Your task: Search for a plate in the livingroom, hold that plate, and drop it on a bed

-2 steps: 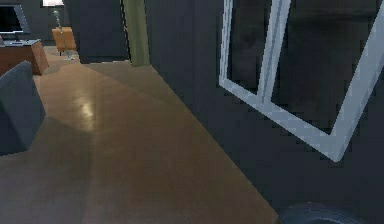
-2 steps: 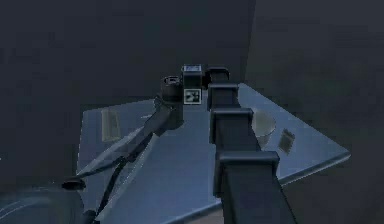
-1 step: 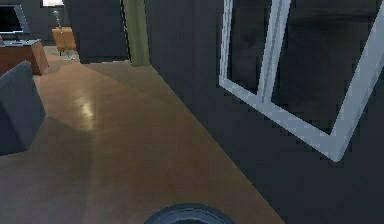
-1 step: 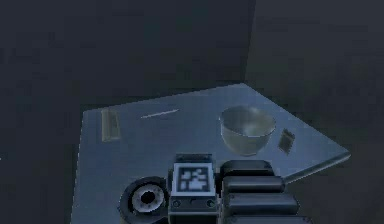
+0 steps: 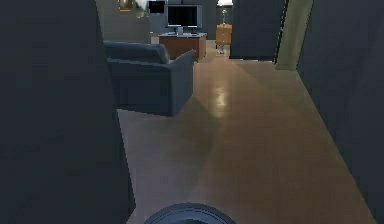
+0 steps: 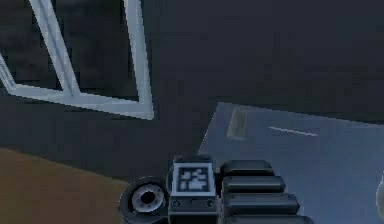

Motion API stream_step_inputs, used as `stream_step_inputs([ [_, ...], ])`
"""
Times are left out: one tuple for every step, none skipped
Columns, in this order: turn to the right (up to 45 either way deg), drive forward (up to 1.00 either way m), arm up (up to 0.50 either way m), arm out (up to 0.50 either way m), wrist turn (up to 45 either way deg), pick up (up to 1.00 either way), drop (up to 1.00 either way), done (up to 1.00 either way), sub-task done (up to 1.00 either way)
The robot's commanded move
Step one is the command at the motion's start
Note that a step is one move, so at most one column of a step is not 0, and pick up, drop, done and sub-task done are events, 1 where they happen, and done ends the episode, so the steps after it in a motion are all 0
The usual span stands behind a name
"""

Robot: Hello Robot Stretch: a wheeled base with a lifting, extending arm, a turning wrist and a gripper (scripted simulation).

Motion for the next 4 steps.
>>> stream_step_inputs([
  [0.0, 0.25, 0.00, 0.00, 0.0, 0.00, 0.00, 0.00, 0.00],
  [9.0, 0.00, 0.00, 0.00, 0.0, 0.00, 0.00, 0.00, 0.00],
  [0.0, 0.80, 0.00, 0.00, 0.0, 0.00, 0.00, 0.00, 0.00],
  [-45.0, 0.00, 0.00, 0.00, 0.0, 0.00, 0.00, 0.00, 0.00],
])
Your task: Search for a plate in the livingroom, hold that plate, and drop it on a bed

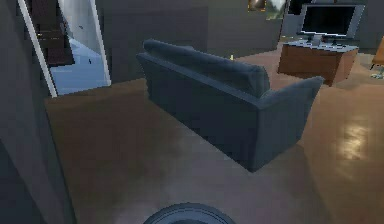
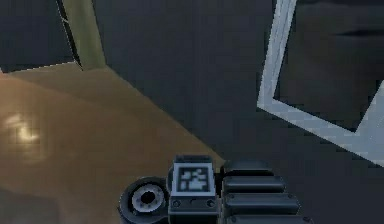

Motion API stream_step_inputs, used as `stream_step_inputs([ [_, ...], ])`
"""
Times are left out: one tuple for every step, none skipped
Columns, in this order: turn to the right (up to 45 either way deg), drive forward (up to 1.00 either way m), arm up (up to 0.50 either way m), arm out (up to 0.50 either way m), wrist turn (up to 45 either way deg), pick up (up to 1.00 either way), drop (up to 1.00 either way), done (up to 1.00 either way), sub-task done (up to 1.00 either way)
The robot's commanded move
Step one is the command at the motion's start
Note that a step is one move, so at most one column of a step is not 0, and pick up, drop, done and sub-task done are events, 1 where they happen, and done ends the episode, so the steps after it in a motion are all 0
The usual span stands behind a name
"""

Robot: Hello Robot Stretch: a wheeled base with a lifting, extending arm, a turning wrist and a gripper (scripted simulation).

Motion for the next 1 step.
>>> stream_step_inputs([
  [-6.0, 0.00, 0.00, 0.00, 0.0, 0.00, 0.00, 0.00, 0.00],
])
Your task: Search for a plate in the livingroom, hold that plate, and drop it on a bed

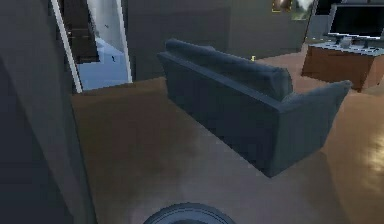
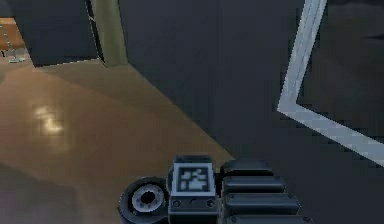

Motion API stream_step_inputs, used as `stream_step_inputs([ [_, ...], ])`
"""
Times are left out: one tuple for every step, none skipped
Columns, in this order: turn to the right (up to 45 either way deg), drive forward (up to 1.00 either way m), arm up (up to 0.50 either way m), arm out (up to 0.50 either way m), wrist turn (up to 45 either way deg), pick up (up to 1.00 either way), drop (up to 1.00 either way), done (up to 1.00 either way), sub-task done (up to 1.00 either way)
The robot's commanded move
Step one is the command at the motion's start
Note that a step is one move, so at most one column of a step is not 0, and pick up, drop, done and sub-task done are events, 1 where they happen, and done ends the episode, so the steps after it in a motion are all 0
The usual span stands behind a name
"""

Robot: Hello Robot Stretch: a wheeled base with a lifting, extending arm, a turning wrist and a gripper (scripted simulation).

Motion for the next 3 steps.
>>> stream_step_inputs([
  [0.0, 0.45, 0.00, 0.00, 0.0, 0.00, 0.00, 0.00, 0.00],
  [-24.0, 0.00, 0.00, 0.00, 0.0, 0.00, 0.00, 0.00, 0.00],
  [0.0, 1.00, 0.00, 0.00, 0.0, 0.00, 0.00, 0.00, 0.00],
])
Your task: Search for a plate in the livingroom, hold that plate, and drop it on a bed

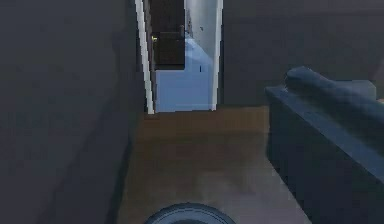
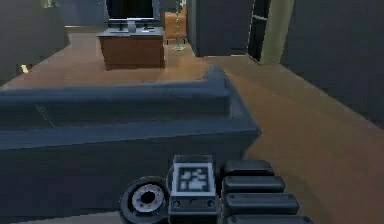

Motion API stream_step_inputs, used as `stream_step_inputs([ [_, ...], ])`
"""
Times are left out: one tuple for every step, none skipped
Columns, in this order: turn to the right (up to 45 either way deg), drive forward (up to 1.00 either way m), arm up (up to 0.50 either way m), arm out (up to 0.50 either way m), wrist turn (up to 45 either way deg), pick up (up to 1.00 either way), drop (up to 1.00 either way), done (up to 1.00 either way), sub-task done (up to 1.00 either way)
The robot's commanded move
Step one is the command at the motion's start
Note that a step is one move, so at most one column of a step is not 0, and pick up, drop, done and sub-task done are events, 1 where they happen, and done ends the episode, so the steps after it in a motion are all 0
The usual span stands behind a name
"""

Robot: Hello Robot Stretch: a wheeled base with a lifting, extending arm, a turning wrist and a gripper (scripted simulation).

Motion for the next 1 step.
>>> stream_step_inputs([
  [0.0, 1.00, 0.00, 0.00, 0.0, 0.00, 0.00, 0.00, 0.00],
])
